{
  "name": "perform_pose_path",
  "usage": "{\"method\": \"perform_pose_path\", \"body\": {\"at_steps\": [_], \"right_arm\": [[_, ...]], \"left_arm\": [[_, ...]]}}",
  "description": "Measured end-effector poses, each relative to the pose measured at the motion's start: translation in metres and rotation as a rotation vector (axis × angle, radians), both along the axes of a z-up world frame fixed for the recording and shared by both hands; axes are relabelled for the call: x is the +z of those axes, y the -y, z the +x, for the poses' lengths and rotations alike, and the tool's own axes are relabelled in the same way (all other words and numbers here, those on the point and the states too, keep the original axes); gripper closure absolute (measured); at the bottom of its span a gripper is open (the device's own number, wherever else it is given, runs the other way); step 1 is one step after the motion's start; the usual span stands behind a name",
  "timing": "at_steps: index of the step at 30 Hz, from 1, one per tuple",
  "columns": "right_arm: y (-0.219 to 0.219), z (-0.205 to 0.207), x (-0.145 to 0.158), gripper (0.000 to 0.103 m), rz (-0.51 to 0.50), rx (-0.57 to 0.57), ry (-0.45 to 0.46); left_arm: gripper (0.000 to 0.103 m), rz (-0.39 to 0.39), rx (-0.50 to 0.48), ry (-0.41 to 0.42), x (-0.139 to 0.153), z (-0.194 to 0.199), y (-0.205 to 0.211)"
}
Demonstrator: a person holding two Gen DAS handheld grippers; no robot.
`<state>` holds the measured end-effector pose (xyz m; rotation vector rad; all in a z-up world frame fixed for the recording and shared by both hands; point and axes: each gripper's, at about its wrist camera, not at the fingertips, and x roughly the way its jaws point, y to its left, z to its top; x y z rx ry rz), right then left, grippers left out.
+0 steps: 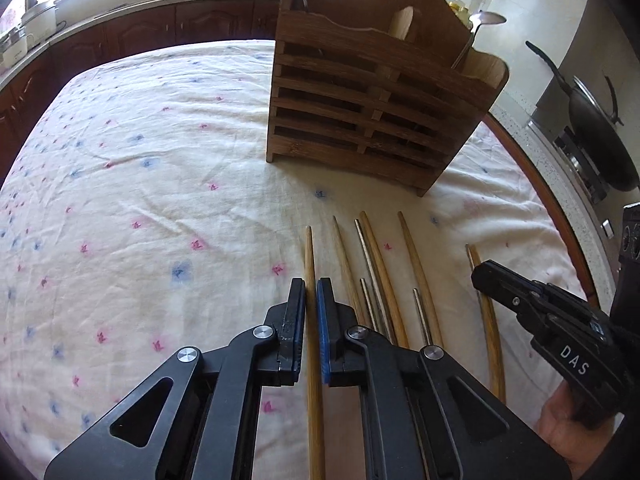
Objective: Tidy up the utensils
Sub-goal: 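Grasp one wooden chopstick with the left tool while the right tool grasps another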
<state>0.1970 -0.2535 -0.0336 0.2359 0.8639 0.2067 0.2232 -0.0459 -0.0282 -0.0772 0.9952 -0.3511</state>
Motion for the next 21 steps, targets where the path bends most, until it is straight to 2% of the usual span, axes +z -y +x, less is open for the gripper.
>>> {"method": "perform_pose_path", "body": {"at_steps": [8, 14, 21], "right_arm": [[0.007, -0.035, 0.050, 0.097, 0.056, 0.006, 0.109], [0.009, -0.056, 0.084, 0.098, 0.074, 0.008, 0.195], [0.012, -0.071, 0.121, 0.098, 0.089, 0.012, 0.290]], "left_arm": [[0.098, -0.176, 0.049, 0.076, 0.054, -0.043, -0.048], [0.098, -0.245, 0.055, 0.161, 0.093, -0.065, -0.059], [0.098, -0.281, 0.051, 0.242, 0.126, -0.082, -0.071]]}}
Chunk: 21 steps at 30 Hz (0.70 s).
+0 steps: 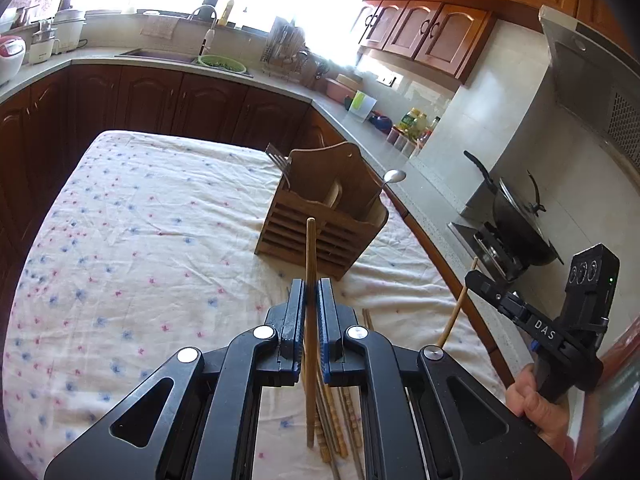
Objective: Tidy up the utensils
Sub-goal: 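Grasp one wooden chopstick with the left tool while the right tool grasps another, then lift both chopsticks upright into the wooden holder and open both tools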
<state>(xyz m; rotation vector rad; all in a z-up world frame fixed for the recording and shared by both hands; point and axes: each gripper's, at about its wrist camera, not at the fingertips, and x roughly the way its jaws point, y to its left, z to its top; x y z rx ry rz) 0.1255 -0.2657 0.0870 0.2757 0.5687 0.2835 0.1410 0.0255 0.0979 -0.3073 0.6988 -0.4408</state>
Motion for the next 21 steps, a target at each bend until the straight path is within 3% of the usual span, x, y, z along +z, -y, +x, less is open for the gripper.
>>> {"method": "perform_pose_path", "body": {"at_steps": [8, 21], "right_arm": [[0.007, -0.009, 0.032, 0.098, 0.008, -0.016, 0.090], [0.014, -0.006, 0.041, 0.098, 0.022, -0.024, 0.126]], "left_arm": [[0.098, -0.001, 0.007, 0.052, 0.016, -0.005, 0.001], [0.098, 0.007, 0.027, 0.107, 0.033, -0.001, 0.001]]}}
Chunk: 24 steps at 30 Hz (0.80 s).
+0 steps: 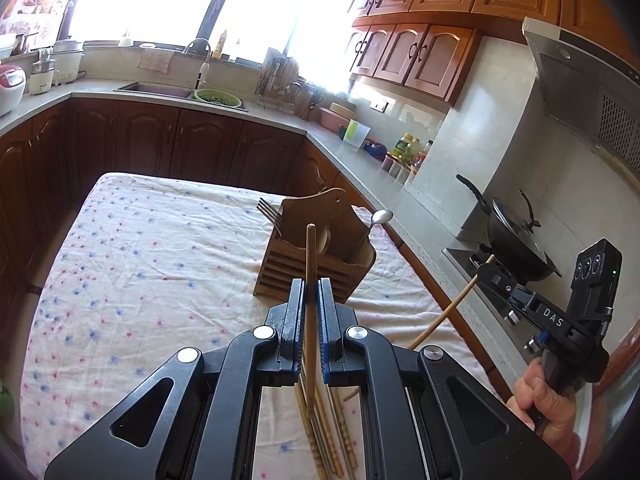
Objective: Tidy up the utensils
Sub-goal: 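Lift both chopsticks upright into the wooden holder and open both tools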
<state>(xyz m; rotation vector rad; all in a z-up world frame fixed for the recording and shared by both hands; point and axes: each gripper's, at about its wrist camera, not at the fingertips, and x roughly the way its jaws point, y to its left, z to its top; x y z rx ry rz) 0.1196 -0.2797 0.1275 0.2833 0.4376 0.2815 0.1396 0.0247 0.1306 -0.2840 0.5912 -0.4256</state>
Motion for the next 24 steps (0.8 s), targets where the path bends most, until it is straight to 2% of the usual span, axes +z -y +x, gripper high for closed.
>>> {"method": "perform_pose_path", "body": {"at_steps": [7, 15, 19, 24], "right_arm": [[0.004, 0.011, 0.028, 0.098, -0.010, -0.018, 0.079], [0.013, 0.054, 0.080, 0.098, -0.004, -0.090, 0.219], [0.013, 0.084, 0.089, 0.098, -0.020, -0.133, 0.245], [0.011, 0.114, 0.068, 0.098, -0.034, -0.158, 0.217]], "left_arm": [[0.098, 0.005, 0.017, 0.105, 0.034, 0.020, 0.005], [0.098, -0.002, 0.070, 0.249, 0.081, 0.073, 0.016], [0.098, -0.012, 0.115, 0.254, 0.079, 0.110, 0.024], [0.098, 0.022, 0.165, 0.244, 0.052, 0.143, 0.037]]}}
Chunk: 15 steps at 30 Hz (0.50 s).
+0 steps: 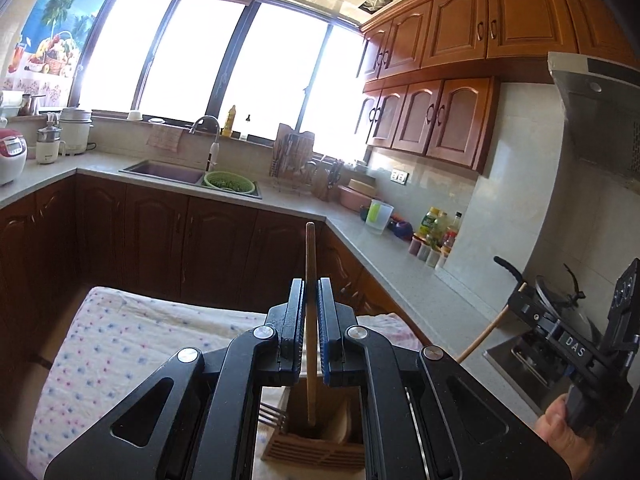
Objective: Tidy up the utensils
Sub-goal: 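Lift both chopsticks upright into the wooden holder and open both tools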
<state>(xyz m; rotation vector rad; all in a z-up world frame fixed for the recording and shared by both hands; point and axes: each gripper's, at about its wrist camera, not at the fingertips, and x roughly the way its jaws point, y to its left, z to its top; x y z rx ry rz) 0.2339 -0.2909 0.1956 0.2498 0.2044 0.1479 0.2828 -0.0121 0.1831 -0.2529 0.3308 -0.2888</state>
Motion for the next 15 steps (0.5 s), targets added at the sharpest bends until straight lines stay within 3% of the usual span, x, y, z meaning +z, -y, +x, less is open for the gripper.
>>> {"method": "perform_pose_path", "body": {"at_steps": [7, 12, 15], "right_arm": [[-0.006, 0.017, -0.045, 0.098, -0.010, -0.001, -0.047], [-0.008, 0.024, -0.069, 0.098, -0.018, 0.006, -0.093], [-0.006, 0.027, -0.076, 0.098, -0.013, 0.006, -0.109]], "left_arm": [[0.098, 0.032, -0.004, -0.091, -0.048, 0.022, 0.013], [0.098, 0.054, -0.020, -0.155, -0.067, 0.032, 0.019], [0.097, 0.065, -0.019, -0.143, -0.068, 0.030, 0.020]]}}
